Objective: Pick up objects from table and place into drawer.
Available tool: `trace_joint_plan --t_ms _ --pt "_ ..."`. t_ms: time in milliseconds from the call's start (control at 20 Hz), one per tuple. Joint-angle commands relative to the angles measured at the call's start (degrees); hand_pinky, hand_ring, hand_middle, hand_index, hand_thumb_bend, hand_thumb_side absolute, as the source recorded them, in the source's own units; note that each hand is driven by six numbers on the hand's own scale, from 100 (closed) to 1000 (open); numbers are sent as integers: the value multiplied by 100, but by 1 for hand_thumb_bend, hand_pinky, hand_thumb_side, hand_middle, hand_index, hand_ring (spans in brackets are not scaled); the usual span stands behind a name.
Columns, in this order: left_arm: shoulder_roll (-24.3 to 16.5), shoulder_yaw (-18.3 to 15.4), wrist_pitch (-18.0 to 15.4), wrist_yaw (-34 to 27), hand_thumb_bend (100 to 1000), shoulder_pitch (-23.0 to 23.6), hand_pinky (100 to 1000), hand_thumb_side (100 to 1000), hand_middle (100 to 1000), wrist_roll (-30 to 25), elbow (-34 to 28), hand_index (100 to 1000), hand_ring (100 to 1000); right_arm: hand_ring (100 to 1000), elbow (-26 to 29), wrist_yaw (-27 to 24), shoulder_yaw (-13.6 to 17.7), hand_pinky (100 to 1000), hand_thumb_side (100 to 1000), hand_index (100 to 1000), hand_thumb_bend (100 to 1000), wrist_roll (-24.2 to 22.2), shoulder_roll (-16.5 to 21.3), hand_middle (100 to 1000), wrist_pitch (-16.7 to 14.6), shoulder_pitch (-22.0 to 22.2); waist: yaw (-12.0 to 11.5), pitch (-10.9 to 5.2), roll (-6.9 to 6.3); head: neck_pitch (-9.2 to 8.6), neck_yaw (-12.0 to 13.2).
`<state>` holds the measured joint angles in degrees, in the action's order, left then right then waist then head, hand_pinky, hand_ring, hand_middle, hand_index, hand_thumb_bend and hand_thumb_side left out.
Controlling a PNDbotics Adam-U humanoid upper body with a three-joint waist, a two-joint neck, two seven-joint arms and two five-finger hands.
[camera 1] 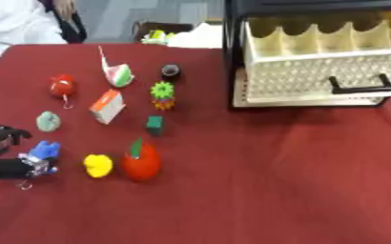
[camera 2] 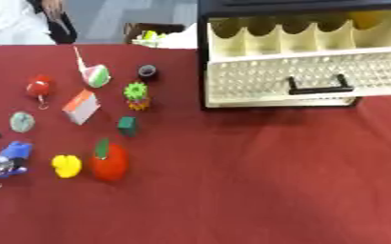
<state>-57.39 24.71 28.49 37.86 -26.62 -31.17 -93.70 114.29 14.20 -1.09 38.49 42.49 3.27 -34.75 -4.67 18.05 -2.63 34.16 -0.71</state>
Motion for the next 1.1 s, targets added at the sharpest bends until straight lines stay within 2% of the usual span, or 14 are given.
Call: trace_joint_plan --t_ms 50,300,500,1100 --pt "-214 -107 114 -273 444 -13 695 946 787 -3 29 948 768 611 30 -40 56 535 494 737 100 8 104 596 -23 -56 -7 -115 12 -47 -17" --pt "-135 -37 266 -642 436 -29 659 948 770 25 152 937 747 611 30 -40 62 536 494 737 100 19 97 596 -27 -56 27 -102 27 -56 9" --pt "-94 7 257 -742 436 -68 661 950 774 38 210 938 751 611 30 -40 73 535 493 737 100 36 88 596 -22 -51 43 -89 33 -55 23" --pt "108 195 2 -257 429 -342 650 919 761 -87 579 918 738 609 30 -42 67 534 496 735 100 18 63 595 -23 -38 82 -61 36 -82 76"
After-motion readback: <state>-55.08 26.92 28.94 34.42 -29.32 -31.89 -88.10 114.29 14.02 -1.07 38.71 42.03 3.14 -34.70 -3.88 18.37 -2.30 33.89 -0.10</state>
